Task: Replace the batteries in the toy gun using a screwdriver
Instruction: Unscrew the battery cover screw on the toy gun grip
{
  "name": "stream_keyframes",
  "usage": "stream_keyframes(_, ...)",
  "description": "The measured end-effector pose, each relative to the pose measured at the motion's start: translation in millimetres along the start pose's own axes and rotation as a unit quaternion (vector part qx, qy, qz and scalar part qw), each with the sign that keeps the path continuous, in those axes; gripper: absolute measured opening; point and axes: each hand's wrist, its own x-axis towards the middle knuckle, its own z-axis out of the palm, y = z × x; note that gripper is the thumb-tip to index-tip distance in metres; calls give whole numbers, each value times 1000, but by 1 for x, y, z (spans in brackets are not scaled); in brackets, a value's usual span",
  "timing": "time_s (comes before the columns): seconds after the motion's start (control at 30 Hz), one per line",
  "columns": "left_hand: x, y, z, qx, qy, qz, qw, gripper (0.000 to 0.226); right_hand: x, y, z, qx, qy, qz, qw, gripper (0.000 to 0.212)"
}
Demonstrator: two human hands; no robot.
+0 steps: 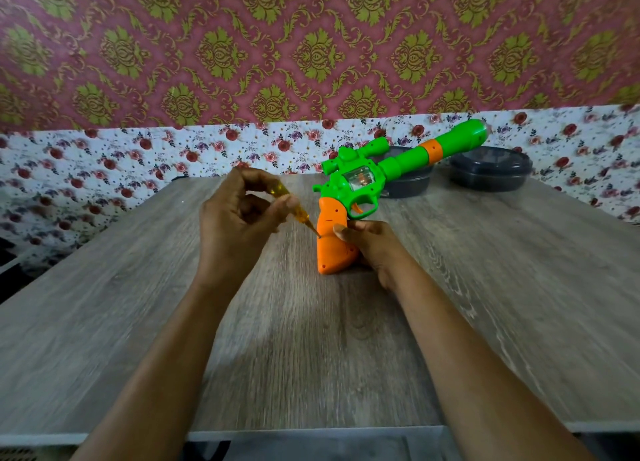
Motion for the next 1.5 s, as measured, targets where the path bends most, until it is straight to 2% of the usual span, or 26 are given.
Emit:
stream_keyframes(0.13, -3, 2, 4, -9, 5, -10, 1000, 33, 1, 1, 1, -5, 7, 2, 1000, 33)
stream_keyframes(0.4, -2, -2, 4, -19, -42, -5, 999, 31, 1, 0, 1, -16, 5, 4, 1000, 33)
stream_keyframes(0.5, -2, -1, 2, -36, -71, -8, 997, 37, 0, 1, 0, -15, -2, 8, 1000, 34)
stream_keyframes(0.63, 0, -2, 1, -19, -73, -4, 997, 37, -1, -1, 0, -27, 3, 11, 1000, 35)
stream_keyframes(0.8, -1, -1, 2, 27, -3, -12, 1000, 19, -2, -3, 2, -12, 9, 14, 1000, 35)
stream_keyframes(0.93, -2, -3, 5, 19, 63, -39, 997, 22, -3, -4, 3, 7, 22, 18, 1000, 33)
stream_keyframes(1.03, -1, -6, 9, -103, 126, -118, 980, 11, -2, -5, 4, 15, 29, 29, 999, 34)
stream_keyframes(1.1, 0, -11, 9, -124, 163, -203, 957, 14, -2, -7, 6, 12, 26, 20, 999, 34)
stream_keyframes(1.2, -3, -25, 11, -137, 143, -359, 912, 20, -3, -11, 9, 17, 13, -33, 999, 30)
stream_keyframes(1.27, -5, -31, 14, -148, 122, -432, 881, 20, -1, -14, 13, 0, 14, -83, 996, 28)
stream_keyframes(1.37, -5, -30, 21, -218, 77, -496, 837, 24, -1, -16, 21, -149, 47, -191, 969, 33)
stream_keyframes(1.43, -4, -27, 23, -252, 35, -525, 812, 26, -5, -16, 26, -277, 58, -237, 929, 43)
stream_keyframes(1.5, -4, -24, 22, -261, 8, -540, 800, 26, -14, -20, 30, -404, 64, -260, 874, 43)
